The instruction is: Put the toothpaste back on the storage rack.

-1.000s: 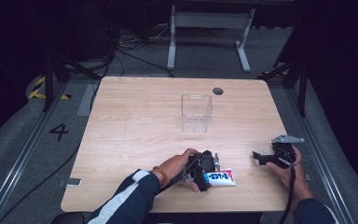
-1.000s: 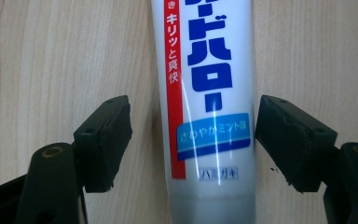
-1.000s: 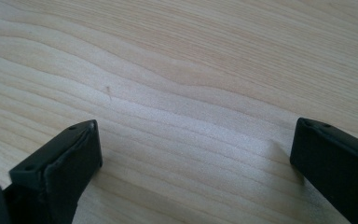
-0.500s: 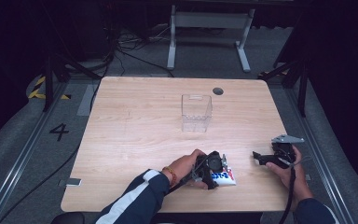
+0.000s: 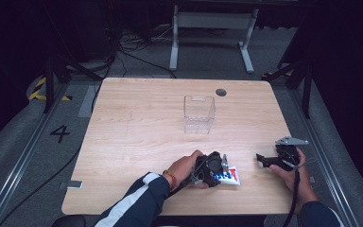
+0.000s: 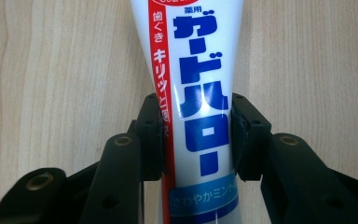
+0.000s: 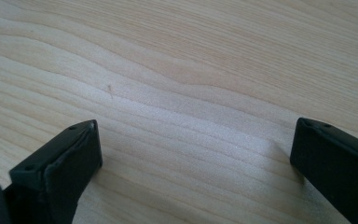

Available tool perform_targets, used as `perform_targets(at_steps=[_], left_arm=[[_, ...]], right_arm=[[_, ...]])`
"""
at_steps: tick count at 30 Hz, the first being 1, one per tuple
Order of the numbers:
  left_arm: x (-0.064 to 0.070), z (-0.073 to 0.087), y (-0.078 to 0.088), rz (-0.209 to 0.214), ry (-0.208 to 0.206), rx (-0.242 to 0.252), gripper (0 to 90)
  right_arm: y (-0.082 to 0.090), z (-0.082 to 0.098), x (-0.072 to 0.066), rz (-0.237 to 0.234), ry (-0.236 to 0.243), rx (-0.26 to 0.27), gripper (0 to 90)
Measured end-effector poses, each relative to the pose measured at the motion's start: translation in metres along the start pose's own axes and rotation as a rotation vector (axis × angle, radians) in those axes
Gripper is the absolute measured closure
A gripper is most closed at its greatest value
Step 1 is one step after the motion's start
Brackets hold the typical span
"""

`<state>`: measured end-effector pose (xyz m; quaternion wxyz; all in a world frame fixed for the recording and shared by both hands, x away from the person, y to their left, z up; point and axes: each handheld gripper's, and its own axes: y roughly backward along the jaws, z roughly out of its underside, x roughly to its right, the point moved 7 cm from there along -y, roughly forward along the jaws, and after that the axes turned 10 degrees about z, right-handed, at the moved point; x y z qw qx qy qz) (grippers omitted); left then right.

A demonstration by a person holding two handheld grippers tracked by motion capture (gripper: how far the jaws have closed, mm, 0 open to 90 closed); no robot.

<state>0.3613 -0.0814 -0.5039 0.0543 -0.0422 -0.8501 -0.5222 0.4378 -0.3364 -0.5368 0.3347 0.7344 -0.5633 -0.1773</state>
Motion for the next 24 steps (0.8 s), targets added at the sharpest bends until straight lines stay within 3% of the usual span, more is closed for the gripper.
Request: perform_targets(at_steps=[9,24], left_arm=[[-0.003,0.002,0.026,-0.025,0.017,0.140,64.6],[-0.027,0.013,0.072,-0.126,0.097,0.352,66.1]], right_arm=[[0.000,0.000,0.000,0.000,0.000,0.000,2.1],[0.000,0.000,0.000,-0.002,0.000,0.001,2.1]])
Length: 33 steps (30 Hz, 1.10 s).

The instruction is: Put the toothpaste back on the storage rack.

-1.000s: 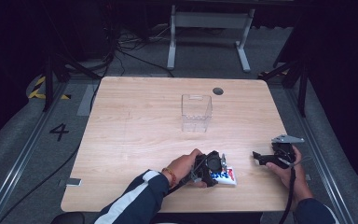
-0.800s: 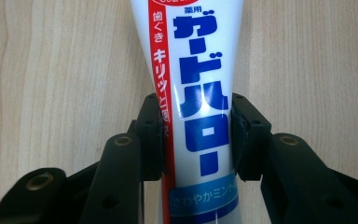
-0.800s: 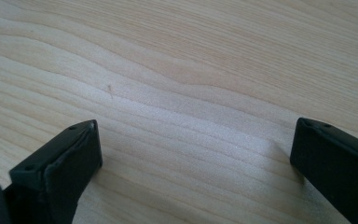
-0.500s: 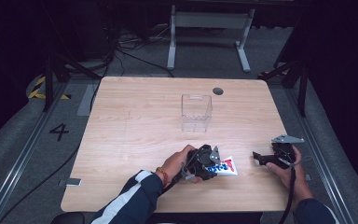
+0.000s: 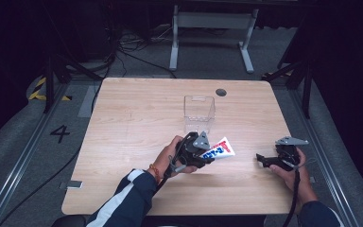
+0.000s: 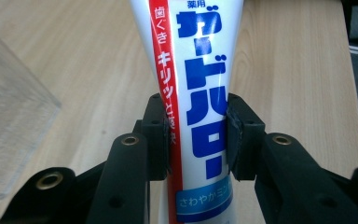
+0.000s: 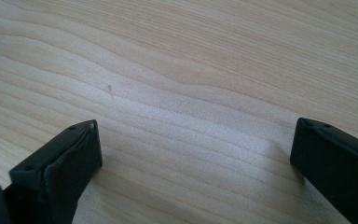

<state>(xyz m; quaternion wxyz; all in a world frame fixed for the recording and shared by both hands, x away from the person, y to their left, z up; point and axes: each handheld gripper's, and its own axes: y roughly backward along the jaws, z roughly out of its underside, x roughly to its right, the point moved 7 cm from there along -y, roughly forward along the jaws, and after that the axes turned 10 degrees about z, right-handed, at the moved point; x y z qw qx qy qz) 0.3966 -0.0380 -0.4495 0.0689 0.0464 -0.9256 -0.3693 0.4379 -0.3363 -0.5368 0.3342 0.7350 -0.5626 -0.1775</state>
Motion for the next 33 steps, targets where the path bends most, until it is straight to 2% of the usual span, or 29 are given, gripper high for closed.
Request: perform_targets(at_steps=[4,8,12,19,21,25,31,33], left_arm=[[-0.009,-0.003,0.011,-0.026,0.008,0.040,66.4],[-0.019,-0.007,0.023,-0.050,0.020,0.103,66.4],[-0.029,-0.013,0.034,-0.069,0.014,0.153,66.6],[-0.049,-0.024,0.052,-0.084,0.028,0.213,66.9],[-0.057,-0.027,0.057,-0.106,0.034,0.233,67.0],[-0.070,-0.032,0.067,-0.121,0.055,0.273,67.3],[-0.087,-0.038,0.079,-0.155,0.067,0.306,67.3],[-0.093,-0.039,0.081,-0.162,0.082,0.317,67.3]], right_arm=[[0.000,0.000,0.000,0.000,0.000,0.000,2.1],[0.000,0.000,0.000,0.000,0.000,0.000,2.1],[0.000,0.000,0.000,0.000,0.000,0.000,2.1],[0.000,0.000,0.000,0.000,0.000,0.000,2.1],[0.000,0.000,0.000,0.000,0.000,0.000,2.1],[0.000,0.000,0.000,0.000,0.000,0.000,2.1],[0.000,0.000,0.000,0.000,0.000,0.000,2.1],[0.000,0.000,0.000,0.000,0.000,0.000,2.1]])
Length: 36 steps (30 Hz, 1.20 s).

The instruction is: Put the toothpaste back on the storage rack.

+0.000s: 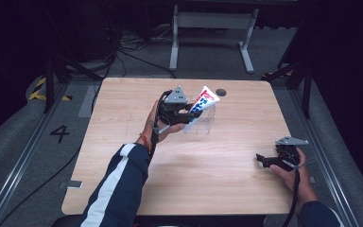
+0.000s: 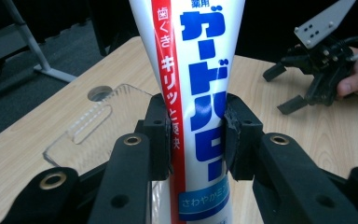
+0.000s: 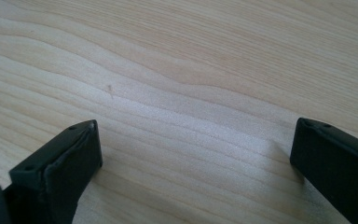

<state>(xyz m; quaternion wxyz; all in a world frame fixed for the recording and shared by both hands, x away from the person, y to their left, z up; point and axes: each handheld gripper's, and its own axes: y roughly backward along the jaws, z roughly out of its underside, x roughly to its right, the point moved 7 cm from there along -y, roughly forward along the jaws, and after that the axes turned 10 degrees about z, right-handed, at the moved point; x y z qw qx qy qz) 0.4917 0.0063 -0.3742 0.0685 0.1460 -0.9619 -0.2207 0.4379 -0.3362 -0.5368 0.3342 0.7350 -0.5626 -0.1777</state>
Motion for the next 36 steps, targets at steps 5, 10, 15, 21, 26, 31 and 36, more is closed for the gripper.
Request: perform_targets(at_steps=[5,10,15,21,26,31,36], left_arm=[[-0.010,-0.005,-0.003,-0.013,0.004,0.018,67.3],[-0.021,-0.014,-0.009,-0.020,0.008,0.040,67.3],[-0.031,-0.019,-0.016,-0.028,0.010,0.051,67.3],[-0.047,-0.020,-0.028,-0.043,0.013,0.041,67.3],[-0.055,-0.016,-0.036,-0.043,0.024,0.048,67.3],[-0.062,-0.013,-0.040,-0.062,0.033,0.056,67.3],[-0.068,-0.007,-0.040,-0.072,0.049,0.057,67.3]], right_arm=[[0.000,0.000,0.000,0.000,0.000,0.000,2.1],[0.000,0.000,0.000,-0.001,0.001,0.000,2.1],[0.000,0.000,0.000,-0.001,0.001,0.000,2.1],[0.000,0.000,0.000,-0.003,0.002,0.000,2.0],[0.000,0.000,0.000,-0.006,0.004,0.001,2.0],[0.000,0.000,0.000,-0.006,0.005,0.002,2.0],[0.000,0.000,0.000,-0.006,0.006,0.002,2.1]])
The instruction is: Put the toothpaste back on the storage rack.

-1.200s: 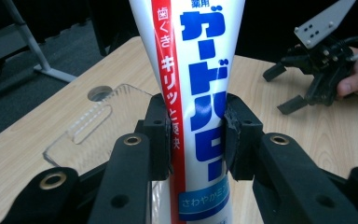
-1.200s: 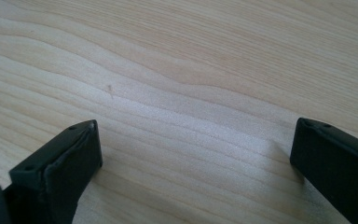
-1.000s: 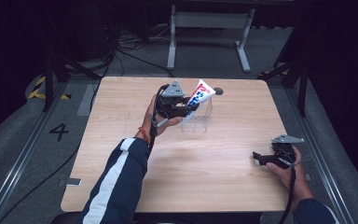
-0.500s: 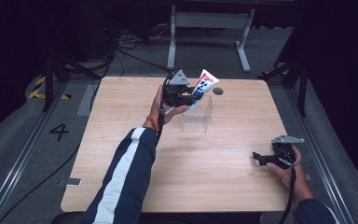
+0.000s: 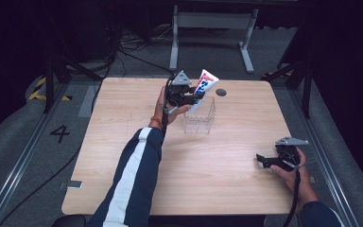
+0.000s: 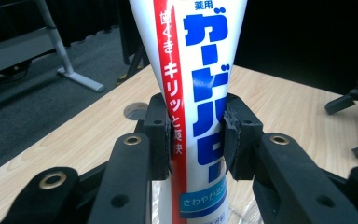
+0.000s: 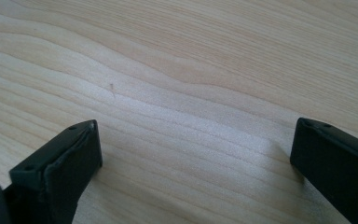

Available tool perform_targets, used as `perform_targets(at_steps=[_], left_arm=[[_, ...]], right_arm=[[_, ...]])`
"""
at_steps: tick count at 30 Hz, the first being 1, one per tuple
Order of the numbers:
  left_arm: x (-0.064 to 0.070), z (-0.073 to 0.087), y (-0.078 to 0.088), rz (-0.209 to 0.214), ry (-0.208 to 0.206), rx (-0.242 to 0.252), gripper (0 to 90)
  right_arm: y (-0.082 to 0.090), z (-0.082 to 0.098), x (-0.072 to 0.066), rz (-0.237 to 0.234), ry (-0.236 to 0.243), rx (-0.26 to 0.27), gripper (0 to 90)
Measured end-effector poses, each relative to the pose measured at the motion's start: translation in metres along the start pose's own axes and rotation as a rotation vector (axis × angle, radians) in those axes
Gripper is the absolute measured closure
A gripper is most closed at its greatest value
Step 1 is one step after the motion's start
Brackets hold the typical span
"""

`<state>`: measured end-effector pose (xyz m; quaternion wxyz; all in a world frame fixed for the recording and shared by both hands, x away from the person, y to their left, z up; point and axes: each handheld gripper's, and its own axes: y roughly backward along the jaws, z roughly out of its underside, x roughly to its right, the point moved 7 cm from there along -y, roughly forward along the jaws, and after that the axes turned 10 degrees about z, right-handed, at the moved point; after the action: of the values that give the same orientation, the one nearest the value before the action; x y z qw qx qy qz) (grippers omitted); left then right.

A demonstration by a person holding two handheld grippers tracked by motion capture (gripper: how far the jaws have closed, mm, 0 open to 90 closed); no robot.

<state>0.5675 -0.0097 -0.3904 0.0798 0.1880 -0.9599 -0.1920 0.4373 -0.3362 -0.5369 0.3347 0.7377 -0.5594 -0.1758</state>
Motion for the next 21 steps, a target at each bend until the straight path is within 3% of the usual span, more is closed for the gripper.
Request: perform_targets(at_steps=[10,21], left_arm=[[-0.009,0.009,-0.006,0.000,0.003,-0.031,67.1],[-0.002,0.022,-0.003,0.004,-0.014,-0.054,66.8]], right_arm=[[0.000,0.000,0.000,-0.003,0.005,0.001,2.1],[0.000,0.000,0.000,-0.006,0.006,0.000,2.1]])
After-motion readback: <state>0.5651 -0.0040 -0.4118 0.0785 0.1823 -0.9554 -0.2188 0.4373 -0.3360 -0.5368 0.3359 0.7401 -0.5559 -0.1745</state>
